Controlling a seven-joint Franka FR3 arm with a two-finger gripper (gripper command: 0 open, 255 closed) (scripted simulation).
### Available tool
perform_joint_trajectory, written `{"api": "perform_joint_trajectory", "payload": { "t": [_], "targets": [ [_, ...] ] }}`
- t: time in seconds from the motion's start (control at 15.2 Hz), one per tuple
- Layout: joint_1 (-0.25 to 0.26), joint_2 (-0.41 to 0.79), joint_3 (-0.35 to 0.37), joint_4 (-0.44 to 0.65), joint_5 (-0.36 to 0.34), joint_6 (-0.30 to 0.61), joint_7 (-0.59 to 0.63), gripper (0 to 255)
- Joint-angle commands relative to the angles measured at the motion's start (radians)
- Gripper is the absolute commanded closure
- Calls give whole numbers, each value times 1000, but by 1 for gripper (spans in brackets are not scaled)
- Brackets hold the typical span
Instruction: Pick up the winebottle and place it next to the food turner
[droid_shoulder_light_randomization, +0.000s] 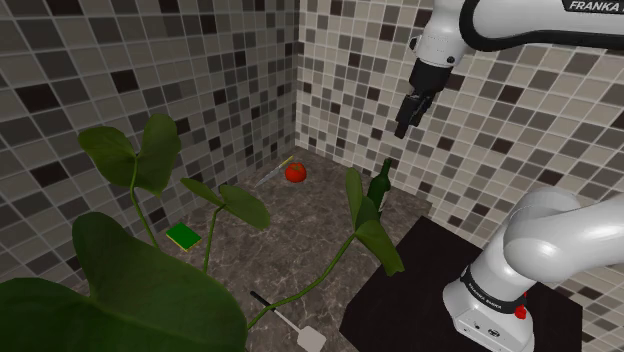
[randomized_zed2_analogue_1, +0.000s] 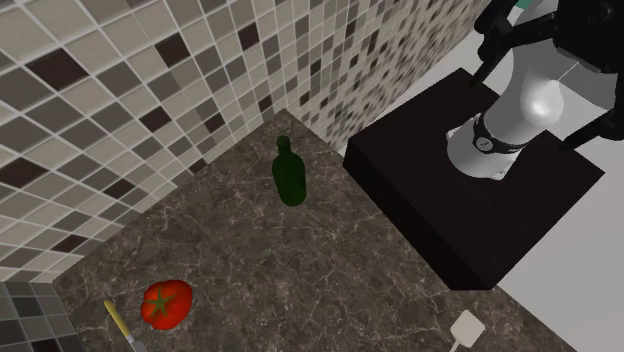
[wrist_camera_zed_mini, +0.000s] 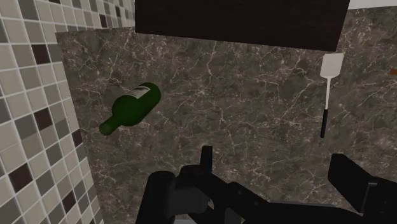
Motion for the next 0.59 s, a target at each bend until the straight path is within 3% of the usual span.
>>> {"api": "perform_joint_trajectory", "payload": {
  "t": [0.0, 0.53],
  "targets": [
    [0, 0, 0, 0, 0, 0, 0, 0],
    [-47, 101, -129, -113, -72, 216, -148, 0]
  ]
}}
